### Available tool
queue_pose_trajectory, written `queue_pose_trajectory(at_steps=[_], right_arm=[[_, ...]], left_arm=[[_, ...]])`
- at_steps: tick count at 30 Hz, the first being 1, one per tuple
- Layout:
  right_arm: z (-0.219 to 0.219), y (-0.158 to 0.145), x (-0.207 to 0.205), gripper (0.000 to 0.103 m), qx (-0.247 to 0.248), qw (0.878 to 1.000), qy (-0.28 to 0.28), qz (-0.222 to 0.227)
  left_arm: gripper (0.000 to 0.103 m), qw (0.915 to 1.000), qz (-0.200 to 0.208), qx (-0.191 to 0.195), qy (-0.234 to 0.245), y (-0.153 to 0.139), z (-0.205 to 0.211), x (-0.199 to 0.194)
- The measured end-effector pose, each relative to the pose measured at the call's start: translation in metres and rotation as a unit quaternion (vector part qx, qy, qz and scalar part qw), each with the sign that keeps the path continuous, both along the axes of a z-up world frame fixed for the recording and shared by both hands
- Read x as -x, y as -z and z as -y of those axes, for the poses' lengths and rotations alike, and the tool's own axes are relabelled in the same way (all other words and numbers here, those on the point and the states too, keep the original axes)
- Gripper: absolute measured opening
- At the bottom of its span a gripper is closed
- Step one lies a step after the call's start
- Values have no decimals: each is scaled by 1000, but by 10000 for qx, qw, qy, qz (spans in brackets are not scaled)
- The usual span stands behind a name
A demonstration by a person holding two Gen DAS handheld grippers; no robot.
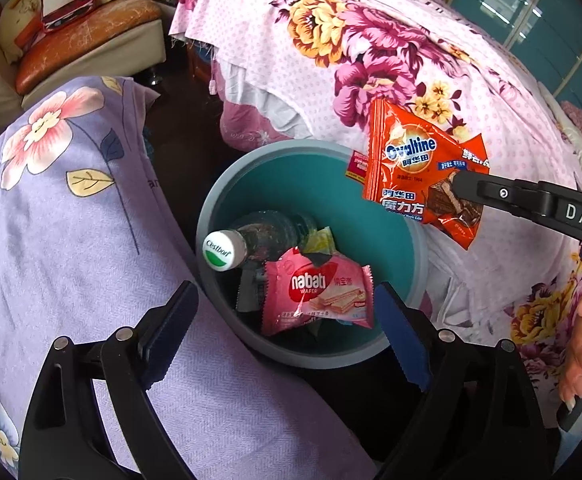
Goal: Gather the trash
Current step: 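Open the left gripper to drop the wafer pack while the right drops the Ovaltine pack, then move both grippers back toward the milk carton and egg candy cup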
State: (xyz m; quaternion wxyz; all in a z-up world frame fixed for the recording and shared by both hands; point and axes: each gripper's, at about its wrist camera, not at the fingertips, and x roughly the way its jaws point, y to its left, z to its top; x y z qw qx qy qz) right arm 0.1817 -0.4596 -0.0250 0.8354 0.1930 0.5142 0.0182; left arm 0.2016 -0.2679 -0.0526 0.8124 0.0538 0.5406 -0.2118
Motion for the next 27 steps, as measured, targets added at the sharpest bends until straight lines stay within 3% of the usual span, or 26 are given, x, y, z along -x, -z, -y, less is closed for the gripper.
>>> queue_pose_trajectory(at_steps=[5,7,12,17,27], right_arm=[[-6,4,-3,36,-23,10000,-34,-87],[-8,6,-4,56,-50,9999,-34,-136],[-12,6,-5,79,-97,9996,-19,-266],[-19,8,-3,79,-12,9989,-6,-464],[-39,-4,6,80,116,9989,-94,-449]], left_arm=[[92,10000,9,42,-81,-3,-7,0],[92,9999,0,60,-99,-4,-10,0],[94,9998,-5,111,-162,-6,-19,3],[94,9995,9,180,-265,-9,-32,7],[95,9986,68,319,-428,-21,-59,15]])
